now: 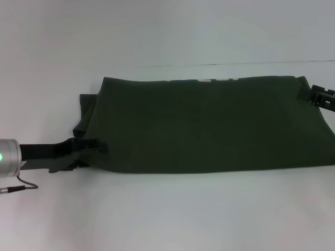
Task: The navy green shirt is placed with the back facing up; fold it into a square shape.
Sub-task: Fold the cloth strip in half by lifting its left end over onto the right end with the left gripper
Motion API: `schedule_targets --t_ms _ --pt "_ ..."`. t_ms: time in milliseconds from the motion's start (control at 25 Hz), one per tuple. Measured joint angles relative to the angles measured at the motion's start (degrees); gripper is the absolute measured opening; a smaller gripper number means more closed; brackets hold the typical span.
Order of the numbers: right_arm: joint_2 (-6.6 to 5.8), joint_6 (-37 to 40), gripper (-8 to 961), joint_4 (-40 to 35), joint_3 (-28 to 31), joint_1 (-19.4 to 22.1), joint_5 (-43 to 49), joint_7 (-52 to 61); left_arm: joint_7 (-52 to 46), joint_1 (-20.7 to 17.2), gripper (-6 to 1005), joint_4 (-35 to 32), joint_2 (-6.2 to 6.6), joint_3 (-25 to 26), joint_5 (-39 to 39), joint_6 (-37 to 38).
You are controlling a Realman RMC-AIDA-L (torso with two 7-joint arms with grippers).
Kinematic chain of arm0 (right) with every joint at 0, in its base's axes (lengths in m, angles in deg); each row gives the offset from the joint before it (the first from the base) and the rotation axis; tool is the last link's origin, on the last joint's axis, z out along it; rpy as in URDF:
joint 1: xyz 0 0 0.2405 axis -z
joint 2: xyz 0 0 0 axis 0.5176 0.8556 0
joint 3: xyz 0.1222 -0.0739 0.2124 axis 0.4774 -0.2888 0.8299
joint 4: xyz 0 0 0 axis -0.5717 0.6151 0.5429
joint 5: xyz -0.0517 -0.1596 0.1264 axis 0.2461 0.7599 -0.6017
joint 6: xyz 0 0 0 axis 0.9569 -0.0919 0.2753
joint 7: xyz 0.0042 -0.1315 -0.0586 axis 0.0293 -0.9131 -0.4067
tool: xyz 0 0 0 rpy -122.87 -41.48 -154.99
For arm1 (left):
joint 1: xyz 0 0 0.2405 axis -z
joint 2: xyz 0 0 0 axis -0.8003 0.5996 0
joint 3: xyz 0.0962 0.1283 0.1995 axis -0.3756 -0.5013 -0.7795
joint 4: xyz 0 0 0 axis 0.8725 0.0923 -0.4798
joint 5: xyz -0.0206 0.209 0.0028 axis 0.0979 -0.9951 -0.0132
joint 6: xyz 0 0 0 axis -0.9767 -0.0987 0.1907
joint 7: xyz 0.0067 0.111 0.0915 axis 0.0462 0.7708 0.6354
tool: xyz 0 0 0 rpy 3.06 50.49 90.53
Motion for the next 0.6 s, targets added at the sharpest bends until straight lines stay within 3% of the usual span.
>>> schedule_targets --t_ms 600 --pt "0.0 -0.5 899 0.1 0.1 -0.1 0.0 0.0 3.5 0.2 807 -1.6 -0.56 0.0 0.4 -2.4"
